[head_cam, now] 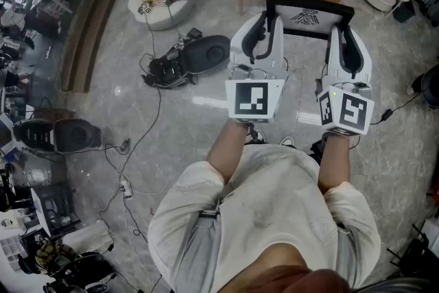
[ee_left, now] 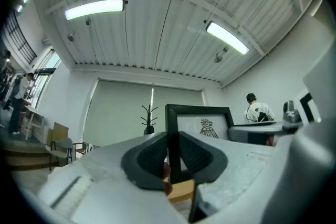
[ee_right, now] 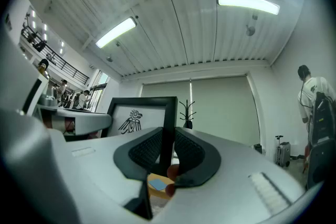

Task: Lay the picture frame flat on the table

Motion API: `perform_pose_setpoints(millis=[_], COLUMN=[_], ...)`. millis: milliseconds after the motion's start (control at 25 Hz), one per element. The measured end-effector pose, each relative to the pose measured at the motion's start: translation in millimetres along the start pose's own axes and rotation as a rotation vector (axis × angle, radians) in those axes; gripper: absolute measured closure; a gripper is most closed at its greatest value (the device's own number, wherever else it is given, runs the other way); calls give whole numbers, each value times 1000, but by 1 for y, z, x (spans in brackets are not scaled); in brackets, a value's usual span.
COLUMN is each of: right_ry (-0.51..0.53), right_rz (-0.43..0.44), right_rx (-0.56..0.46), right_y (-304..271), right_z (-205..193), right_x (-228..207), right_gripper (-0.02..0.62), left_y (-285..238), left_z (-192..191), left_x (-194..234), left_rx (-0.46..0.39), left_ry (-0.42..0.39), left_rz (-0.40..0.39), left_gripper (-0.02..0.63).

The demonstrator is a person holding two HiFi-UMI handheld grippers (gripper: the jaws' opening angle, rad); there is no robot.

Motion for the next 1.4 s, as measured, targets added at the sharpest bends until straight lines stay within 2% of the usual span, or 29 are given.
perform_pose_setpoints(millis=[200, 360, 560, 840, 1400], right_ry=[-1, 4, 9, 43, 18], right_rz=[8, 8, -20, -50, -63], right_rx=[-4, 0, 2, 8, 42], right_y=[-2, -11, -19, -14, -43], right_z=[-3, -3, -8, -9, -37], right_x=[3, 32, 59, 77, 44], right_gripper=[523, 523, 522, 520, 520], left_y=[2, 12, 18, 25, -16], left_z=[-3, -3, -5, -8, -36], left_x=[2, 31, 58, 72, 62], left_rx=[10, 2, -7, -6, 25], left_ry=[39, 35, 23, 10, 24], left_rz=[31, 30, 10, -20, -27], left_gripper=[525, 525, 525, 525, 525])
Point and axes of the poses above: the fingertips, and each gripper's own axes: y backward along the fingers, x to its left, z out of its top, the point moved 7 cm from there along y, backward along the fingers, and after that the axes turned 4 degrees about -x, right-handed, at the moved point
